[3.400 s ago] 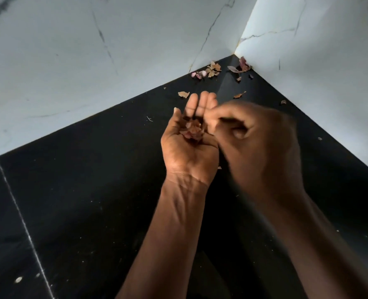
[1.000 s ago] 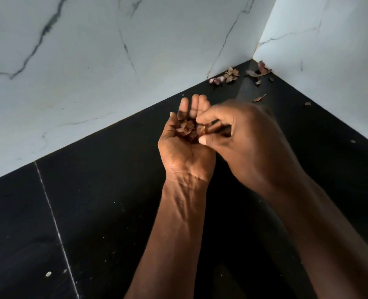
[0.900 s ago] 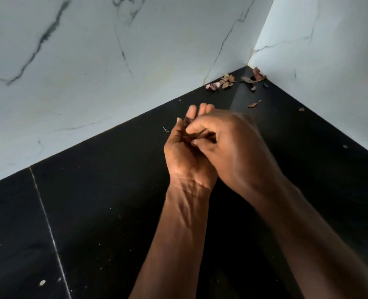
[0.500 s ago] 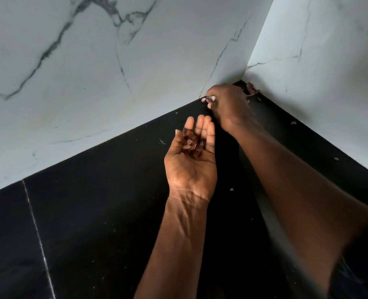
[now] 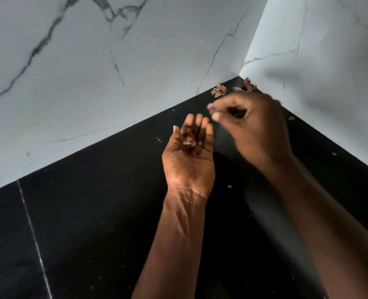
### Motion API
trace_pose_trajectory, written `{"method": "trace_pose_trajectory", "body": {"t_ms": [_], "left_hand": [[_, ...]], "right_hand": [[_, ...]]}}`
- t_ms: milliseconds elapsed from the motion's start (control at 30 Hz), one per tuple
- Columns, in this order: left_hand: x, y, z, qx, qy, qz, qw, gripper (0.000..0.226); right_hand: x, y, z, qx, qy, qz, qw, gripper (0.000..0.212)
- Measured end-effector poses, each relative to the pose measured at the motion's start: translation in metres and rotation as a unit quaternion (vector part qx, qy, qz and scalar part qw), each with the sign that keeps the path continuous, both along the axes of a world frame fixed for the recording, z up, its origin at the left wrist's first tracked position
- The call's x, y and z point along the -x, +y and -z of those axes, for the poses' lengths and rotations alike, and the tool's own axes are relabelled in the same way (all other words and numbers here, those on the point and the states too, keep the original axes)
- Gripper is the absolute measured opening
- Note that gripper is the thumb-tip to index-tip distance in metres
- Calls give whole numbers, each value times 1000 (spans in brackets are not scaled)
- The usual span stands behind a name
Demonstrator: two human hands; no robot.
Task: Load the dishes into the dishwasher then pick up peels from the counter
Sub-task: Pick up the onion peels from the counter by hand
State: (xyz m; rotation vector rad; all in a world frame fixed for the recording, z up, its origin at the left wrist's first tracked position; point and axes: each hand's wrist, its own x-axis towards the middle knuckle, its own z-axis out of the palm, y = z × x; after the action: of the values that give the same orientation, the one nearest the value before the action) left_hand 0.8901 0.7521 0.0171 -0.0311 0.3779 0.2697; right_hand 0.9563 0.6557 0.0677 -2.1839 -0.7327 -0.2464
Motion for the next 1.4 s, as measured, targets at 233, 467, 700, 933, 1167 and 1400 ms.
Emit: {"method": "trace_pose_trajectory", "body": {"t_ms": [233, 467, 700, 933, 1167, 1400], "left_hand": [[-1, -5, -7, 41, 3, 8, 999, 35], [-1, -11, -10, 37, 9, 11, 999, 33], [-3, -12, -7, 32, 9, 13, 999, 36], [-2, -11, -8, 19, 5, 9, 1000, 33], [-4, -12, -5, -8, 12, 13, 1000, 34], [-3, -16, -7, -5, 22, 33, 999, 32]], "right_hand": [[-22, -22, 14, 15, -9, 54, 998, 13], [-95, -34, 50, 182, -27, 137, 973, 37], [-120, -20, 42, 245, -52, 67, 966, 29], [-74, -28, 27, 247, -45, 22, 968, 16], [-27, -32, 7, 74, 53, 19, 996, 13], [8, -6, -12, 42, 51, -81, 995, 12]]}}
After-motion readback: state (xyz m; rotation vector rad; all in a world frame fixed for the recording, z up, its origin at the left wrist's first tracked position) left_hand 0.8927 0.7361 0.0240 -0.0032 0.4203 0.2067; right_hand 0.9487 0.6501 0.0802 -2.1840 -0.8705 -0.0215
